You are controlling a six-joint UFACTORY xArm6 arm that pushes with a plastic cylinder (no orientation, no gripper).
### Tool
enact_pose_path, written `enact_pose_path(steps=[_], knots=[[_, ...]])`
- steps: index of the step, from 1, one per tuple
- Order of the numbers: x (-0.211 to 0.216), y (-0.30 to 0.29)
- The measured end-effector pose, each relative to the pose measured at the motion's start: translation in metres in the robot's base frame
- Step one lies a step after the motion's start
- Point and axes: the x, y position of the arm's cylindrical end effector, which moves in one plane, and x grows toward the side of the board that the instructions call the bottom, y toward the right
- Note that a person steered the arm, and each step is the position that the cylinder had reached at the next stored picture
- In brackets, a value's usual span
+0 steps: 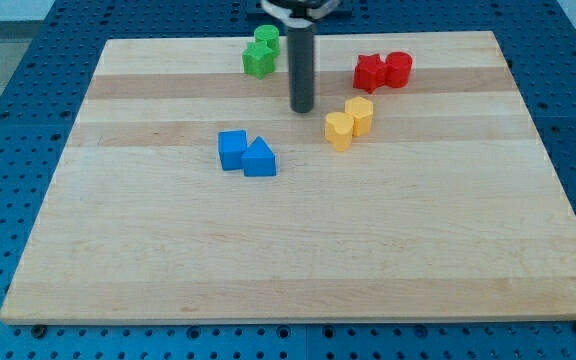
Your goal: Move the red star and red circle closer to the blue triangle
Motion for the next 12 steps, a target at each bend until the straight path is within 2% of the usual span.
enact_pose_path(steps=[2, 4, 6, 12], knots=[[-0.005, 0.094], [-0.048, 0.174], [-0.069, 0.161], [-0.058, 0.063]])
